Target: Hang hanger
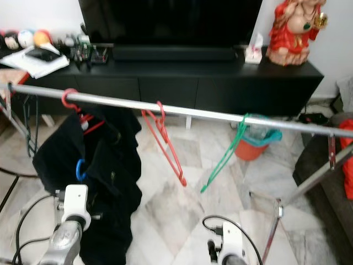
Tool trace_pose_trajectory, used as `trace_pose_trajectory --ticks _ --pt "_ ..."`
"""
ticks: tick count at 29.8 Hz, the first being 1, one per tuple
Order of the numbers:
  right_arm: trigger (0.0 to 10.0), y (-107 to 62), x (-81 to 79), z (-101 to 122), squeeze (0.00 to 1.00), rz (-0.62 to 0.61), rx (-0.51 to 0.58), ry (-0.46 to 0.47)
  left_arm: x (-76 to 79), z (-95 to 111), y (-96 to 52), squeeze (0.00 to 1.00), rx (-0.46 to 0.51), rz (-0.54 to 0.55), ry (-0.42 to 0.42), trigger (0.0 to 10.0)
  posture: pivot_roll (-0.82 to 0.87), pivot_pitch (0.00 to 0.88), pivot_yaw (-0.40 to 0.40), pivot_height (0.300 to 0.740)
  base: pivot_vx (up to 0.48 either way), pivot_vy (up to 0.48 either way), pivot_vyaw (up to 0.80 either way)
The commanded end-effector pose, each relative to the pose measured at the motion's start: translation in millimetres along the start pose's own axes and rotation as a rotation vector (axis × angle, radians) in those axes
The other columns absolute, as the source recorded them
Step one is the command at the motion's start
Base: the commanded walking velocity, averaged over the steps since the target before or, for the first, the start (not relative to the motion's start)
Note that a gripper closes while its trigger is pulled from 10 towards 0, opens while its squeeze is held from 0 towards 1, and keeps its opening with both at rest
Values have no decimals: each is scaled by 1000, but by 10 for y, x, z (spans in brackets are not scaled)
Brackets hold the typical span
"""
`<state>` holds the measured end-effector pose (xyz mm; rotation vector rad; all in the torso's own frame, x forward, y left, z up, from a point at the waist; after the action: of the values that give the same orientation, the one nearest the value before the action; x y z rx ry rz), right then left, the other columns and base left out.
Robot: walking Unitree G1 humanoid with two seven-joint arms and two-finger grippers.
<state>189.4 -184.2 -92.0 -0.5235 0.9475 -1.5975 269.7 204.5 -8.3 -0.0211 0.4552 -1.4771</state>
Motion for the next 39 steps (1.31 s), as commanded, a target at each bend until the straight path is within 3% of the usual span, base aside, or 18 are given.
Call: trace_pose_trajectory --ticks 1,6,39 --pt "10000 -12 41 -48 0 -14 -14 17 -18 65 14 0 40 5 -3 10000 17 0 -12 740 -322 0 -800" --pt "10000 -12 40 -47 0 -13 -12 18 -20 63 15 0 38 6 -4 10000 17 0 -12 740 -331 0 -751" --pt "10000 -8 34 -21 0 -11 -2 13 -81 49 8 0 35 25 -14 10000 27 0 -19 740 -343 0 0"
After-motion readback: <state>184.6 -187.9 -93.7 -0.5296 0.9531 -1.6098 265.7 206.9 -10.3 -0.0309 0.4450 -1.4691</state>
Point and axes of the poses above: a point about 5 cm out from each wrist's last joint towards the gripper, its own y axis pointing out of the wrist towards the gripper, its own z axis along the axis of the wrist's last joint, x = y × z, the point moved 1 cm from there along y, pointing out of the wrist towards the gripper, and after that the axes turned 10 degrees about y, right-handed, at the moved point
